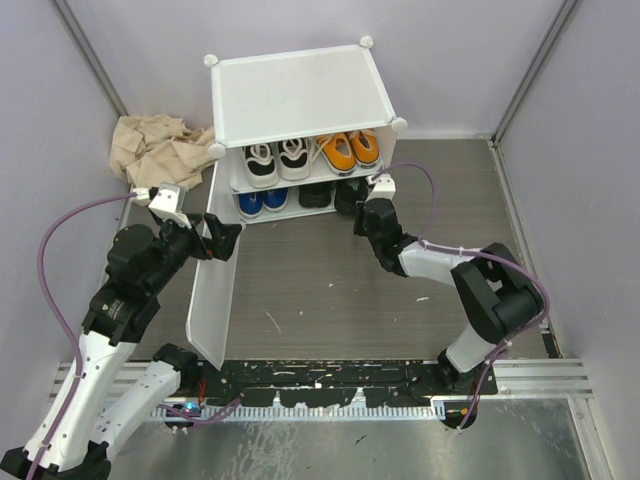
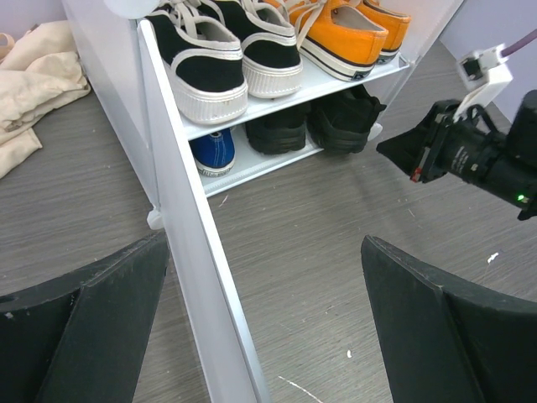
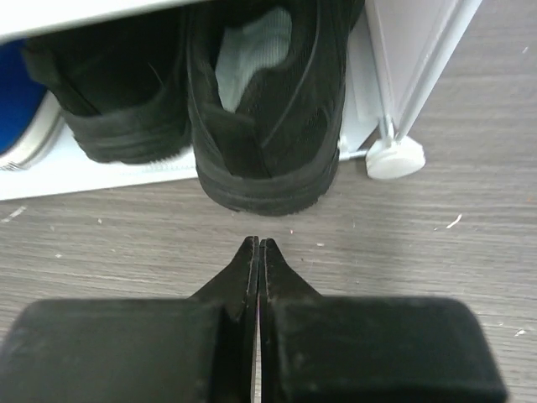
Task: Place and organize the shoes in the shoe cabinet
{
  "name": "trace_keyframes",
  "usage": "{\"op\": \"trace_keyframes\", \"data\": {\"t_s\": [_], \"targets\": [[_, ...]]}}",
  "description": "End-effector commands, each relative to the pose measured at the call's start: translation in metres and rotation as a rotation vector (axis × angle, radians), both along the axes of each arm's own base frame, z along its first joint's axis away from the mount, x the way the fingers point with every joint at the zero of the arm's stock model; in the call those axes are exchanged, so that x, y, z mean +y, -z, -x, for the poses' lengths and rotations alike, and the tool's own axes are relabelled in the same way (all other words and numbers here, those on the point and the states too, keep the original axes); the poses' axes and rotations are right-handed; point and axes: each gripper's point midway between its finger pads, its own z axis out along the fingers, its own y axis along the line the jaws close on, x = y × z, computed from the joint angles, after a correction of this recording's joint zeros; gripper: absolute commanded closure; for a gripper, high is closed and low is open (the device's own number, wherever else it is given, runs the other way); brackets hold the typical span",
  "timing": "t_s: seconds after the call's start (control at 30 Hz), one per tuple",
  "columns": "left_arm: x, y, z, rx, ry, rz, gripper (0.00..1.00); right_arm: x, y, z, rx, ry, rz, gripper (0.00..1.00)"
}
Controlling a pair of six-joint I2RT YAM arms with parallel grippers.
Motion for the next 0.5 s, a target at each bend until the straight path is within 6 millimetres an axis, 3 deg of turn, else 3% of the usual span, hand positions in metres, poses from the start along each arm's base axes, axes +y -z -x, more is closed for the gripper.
{"op": "trace_keyframes", "data": {"t_s": [0.0,0.13,0.47], "targets": [[0.013,0.082,0.018,0.271,-0.011,-0.147,0.02,0.014,-0.002,-0.017,-0.022,-0.001,-0.061,0.99],[0.013,0.082,0.018,0.272,-0.011,-0.149,0.02,0.02,0.005,-0.032,-0.064,0.01,-0.069,0.99],[0.013,0.084,0.018,0.278,-0.011,-0.151,0.02,0.012,-0.017,-0.071,-0.261,0.117,-0.044,0.99]]}}
